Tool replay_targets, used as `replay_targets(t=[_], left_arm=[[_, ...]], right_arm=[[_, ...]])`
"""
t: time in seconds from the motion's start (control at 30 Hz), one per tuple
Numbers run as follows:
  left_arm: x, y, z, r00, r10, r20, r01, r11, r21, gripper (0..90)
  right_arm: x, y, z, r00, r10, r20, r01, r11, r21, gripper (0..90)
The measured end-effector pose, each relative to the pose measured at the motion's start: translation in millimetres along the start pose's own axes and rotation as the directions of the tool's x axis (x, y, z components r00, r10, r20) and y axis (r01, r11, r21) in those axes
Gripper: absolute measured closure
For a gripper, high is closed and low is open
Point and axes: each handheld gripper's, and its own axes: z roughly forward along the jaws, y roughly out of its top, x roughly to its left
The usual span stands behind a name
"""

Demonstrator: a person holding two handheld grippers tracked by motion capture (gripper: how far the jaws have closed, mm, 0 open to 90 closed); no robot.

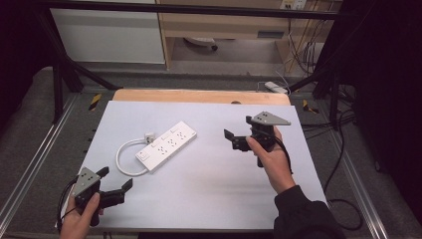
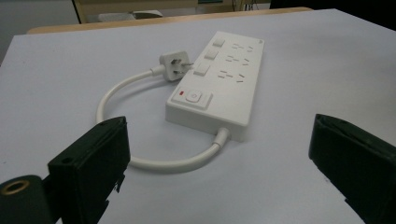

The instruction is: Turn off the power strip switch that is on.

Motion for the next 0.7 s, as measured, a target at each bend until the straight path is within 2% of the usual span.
replay_targets(t=[0.17,0.43,0.57,0.7], left_arm=[[-0.9,0.3,-0.2,1.0000,-0.001,-0.003,0.001,1.0000,-0.004,5.2],[-2.2,0.1,-0.8,1.0000,0.000,-0.001,0.000,1.0000,-0.008,5.2],[-1.5,0.0,0.1,0.9999,-0.011,-0.004,0.011,0.9999,-0.007,5.1],[-1.8,0.2,-0.3,1.0000,-0.005,-0.003,0.005,1.0000,-0.008,5.1]], right_arm=[[-10.8,-9.0,-18.0,0.9996,0.022,0.018,-0.021,0.999,-0.031,6.0],[-24.3,-19.8,-46.4,0.9976,0.033,0.061,-0.027,0.995,-0.094,5.3],[-29.2,-25.1,-56.4,0.9979,0.040,0.052,-0.034,0.993,-0.115,4.5],[-33.3,-31.1,-65.4,0.9971,0.031,0.069,-0.023,0.992,-0.124,4.4]])
